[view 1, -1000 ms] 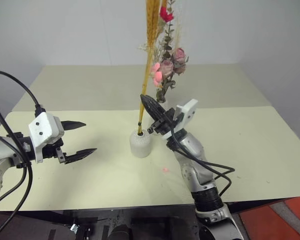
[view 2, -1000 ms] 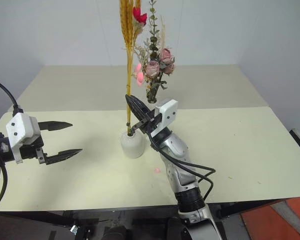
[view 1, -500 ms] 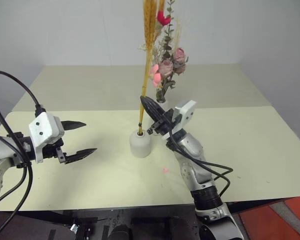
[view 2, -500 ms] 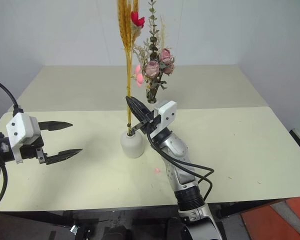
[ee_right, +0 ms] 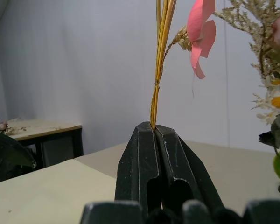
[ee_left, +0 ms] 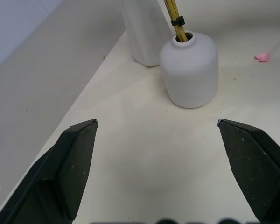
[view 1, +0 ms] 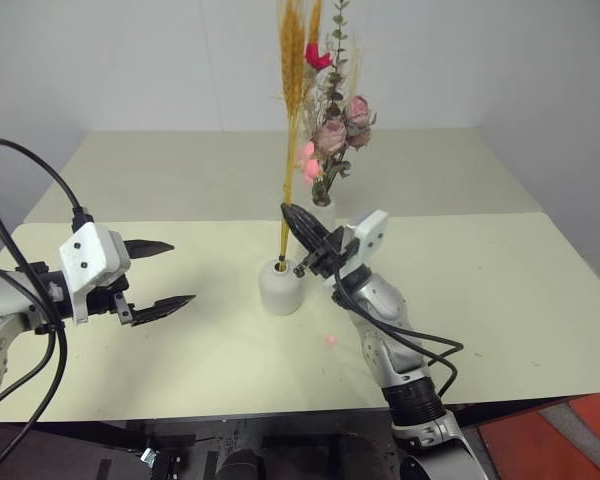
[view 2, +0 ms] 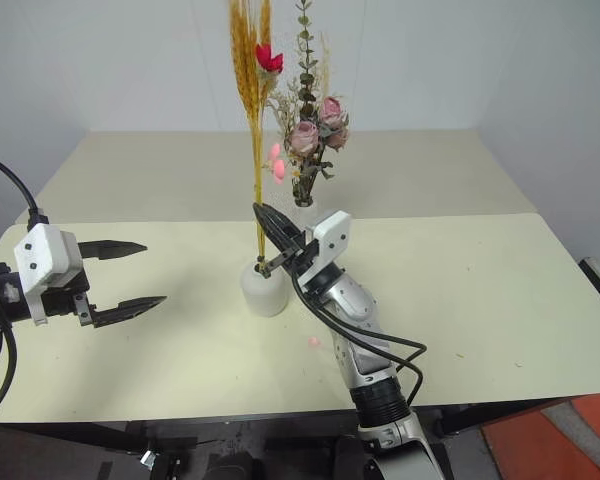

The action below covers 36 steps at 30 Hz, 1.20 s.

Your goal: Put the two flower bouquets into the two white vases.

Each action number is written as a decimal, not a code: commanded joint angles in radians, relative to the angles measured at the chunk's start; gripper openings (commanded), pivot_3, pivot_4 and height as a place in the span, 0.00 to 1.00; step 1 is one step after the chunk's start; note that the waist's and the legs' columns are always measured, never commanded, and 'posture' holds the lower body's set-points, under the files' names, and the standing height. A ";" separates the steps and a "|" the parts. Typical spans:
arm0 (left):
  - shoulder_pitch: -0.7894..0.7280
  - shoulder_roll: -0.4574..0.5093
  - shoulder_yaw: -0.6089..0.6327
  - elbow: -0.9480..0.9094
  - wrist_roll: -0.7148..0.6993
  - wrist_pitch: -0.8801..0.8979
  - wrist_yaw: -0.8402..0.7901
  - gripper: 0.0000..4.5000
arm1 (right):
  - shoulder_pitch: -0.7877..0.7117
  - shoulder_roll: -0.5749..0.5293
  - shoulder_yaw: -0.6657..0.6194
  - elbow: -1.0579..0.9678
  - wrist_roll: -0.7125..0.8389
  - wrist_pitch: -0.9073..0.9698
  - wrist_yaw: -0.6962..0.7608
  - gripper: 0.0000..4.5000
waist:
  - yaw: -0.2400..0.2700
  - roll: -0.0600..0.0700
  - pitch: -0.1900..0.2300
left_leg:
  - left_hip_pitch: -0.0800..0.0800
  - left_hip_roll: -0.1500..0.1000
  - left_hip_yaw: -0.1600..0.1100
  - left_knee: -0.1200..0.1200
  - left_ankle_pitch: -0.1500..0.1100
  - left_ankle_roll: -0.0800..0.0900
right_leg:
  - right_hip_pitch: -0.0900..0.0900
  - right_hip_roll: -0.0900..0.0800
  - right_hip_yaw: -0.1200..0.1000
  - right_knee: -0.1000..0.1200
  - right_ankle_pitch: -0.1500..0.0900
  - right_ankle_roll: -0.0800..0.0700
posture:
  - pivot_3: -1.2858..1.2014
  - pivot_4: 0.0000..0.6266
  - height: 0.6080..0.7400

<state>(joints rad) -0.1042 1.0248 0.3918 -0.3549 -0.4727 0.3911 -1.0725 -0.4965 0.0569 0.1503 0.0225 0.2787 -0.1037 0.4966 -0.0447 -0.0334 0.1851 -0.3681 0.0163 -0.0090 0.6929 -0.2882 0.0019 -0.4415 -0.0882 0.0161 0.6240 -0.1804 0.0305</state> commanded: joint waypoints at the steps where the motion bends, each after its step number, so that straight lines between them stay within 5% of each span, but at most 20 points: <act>1: -0.013 0.011 0.013 -0.006 0.002 -0.015 0.003 1.00 | 0.000 0.009 0.001 -0.002 0.001 -0.034 0.007 0.00 | 0.000 0.000 0.000 | 0.000 0.000 0.000 0.000 0.000 0.000 | 0.000 0.000 0.000 0.000 0.000 0.000 | 0.52 0.24 1.00; 36: -0.029 0.012 -0.003 0.013 0.008 -0.034 0.002 1.00 | 0.029 0.013 0.017 -0.001 -0.020 -0.089 0.011 0.00 | 0.000 0.000 0.000 | 0.001 0.000 0.000 0.000 0.000 0.000 | 0.000 0.000 0.000 0.000 -0.001 -0.001 | 0.52 0.24 1.00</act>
<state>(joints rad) -0.1137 1.0248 0.3794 -0.3367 -0.4710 0.3744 -1.0726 -0.4656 0.0641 0.1652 0.0633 0.2569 -0.1747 0.5096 -0.0450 -0.0334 0.1851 -0.3670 0.0163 -0.0091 0.6929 -0.2881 0.0018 -0.4415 -0.0882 0.0162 0.6239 -0.1810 0.0296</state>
